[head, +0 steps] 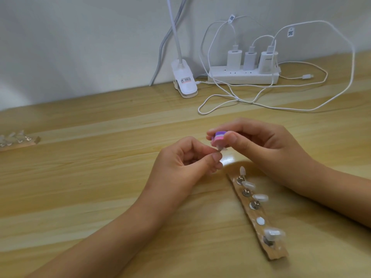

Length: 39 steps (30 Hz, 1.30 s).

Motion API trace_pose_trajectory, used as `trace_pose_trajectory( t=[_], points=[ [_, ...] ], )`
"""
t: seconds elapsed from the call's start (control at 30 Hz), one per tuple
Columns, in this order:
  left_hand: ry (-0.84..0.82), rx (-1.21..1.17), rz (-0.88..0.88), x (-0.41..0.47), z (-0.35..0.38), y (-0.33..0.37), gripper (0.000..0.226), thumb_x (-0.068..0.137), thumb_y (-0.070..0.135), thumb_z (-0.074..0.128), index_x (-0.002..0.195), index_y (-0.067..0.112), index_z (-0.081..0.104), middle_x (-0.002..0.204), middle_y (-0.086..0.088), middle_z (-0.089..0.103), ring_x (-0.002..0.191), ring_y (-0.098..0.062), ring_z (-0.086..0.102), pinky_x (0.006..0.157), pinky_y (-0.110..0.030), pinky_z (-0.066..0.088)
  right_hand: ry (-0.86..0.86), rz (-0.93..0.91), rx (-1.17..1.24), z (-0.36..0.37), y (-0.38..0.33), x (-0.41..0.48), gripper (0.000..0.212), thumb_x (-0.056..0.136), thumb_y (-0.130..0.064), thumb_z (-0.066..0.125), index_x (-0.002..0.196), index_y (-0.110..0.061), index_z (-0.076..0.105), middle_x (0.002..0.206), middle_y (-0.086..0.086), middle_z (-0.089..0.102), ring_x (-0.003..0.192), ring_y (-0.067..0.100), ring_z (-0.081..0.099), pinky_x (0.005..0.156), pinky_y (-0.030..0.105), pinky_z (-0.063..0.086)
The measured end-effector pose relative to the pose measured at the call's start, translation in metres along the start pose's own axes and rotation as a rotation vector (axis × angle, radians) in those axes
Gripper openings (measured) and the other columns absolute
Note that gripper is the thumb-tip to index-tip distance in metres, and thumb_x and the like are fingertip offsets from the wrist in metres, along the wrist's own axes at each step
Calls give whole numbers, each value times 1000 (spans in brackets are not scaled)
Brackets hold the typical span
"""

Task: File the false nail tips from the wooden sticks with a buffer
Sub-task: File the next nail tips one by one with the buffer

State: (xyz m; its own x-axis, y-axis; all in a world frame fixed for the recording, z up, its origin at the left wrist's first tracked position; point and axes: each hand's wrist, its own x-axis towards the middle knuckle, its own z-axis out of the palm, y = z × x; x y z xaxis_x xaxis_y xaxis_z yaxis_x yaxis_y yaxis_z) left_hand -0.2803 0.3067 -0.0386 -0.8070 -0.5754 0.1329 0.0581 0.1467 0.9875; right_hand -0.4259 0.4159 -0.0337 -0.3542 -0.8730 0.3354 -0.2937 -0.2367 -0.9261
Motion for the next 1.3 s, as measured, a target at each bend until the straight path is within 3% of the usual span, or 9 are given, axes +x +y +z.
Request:
trace_pose_trajectory(
  t=[0.1, 0.57, 0.7, 0.8, 0.9, 1.03, 1.17, 1.3],
  points=[
    [2, -7, 0, 0, 0, 0, 7, 82, 7, 72, 78, 9, 67, 75, -8, 75, 71, -13, 71, 67, -17, 54, -8, 27, -15, 0, 1, 1, 21, 87, -23, 59, 103, -15, 72, 99, 5, 74, 90, 2, 70, 81, 10, 48],
    [40, -52, 29, 1, -1, -1, 6, 83, 9, 71, 80, 9, 66, 75, -5, 75, 72, -12, 72, 65, -16, 52, 27, 17, 38, -2, -1, 0, 22, 86, -25, 64, 102, -12, 71, 95, 4, 76, 89, 9, 72, 80, 15, 52],
    [33, -94, 57, -1, -1, 2, 6, 83, 11, 71, 82, 10, 66, 78, -3, 76, 77, -12, 72, 67, -16, 53, 27, 107, 21, -4, 4, 5, 24, 84, -28, 63, 99, -12, 72, 93, 0, 76, 88, 5, 72, 77, 12, 51],
    [-35, -104, 116, -5, 0, 5, 8, 80, 19, 73, 84, 24, 67, 81, -2, 75, 79, -14, 71, 72, -20, 54, 94, 82, 47, -6, 4, 6, 24, 84, -33, 61, 96, -16, 73, 98, 4, 76, 95, 15, 71, 83, 20, 55],
    [-105, -95, 146, -9, 2, 7, 15, 80, 17, 73, 92, 23, 67, 84, -3, 76, 81, -12, 71, 75, -20, 54, 118, 75, 113, -8, 4, 7, 19, 86, -32, 59, 90, -20, 73, 102, 5, 75, 104, 23, 69, 93, 30, 55],
    [-187, -19, 257, -17, 6, 11, 9, 83, 16, 72, 88, 22, 68, 87, -1, 75, 84, -15, 72, 77, -25, 56, 121, 102, 164, -9, 4, 9, 18, 84, -35, 60, 84, -25, 75, 102, 7, 75, 107, 24, 68, 90, 28, 56],
    [-274, 173, 382, -23, 10, 10, 7, 84, 12, 73, 86, 15, 68, 64, 7, 69, 57, -8, 64, 55, -21, 49, 114, 125, 151, -9, 6, 10, 22, 85, -35, 59, 89, -18, 72, 103, 3, 76, 104, 23, 69, 88, 26, 56],
    [-346, 335, 433, -26, 14, 6, 7, 82, 12, 76, 80, 6, 72, 49, -3, 50, 43, -14, 40, 62, 2, 34, 111, 148, 139, -11, 7, 10, 32, 85, -37, 58, 94, -8, 70, 103, 2, 75, 100, 16, 71, 90, 26, 56]
  ],
)
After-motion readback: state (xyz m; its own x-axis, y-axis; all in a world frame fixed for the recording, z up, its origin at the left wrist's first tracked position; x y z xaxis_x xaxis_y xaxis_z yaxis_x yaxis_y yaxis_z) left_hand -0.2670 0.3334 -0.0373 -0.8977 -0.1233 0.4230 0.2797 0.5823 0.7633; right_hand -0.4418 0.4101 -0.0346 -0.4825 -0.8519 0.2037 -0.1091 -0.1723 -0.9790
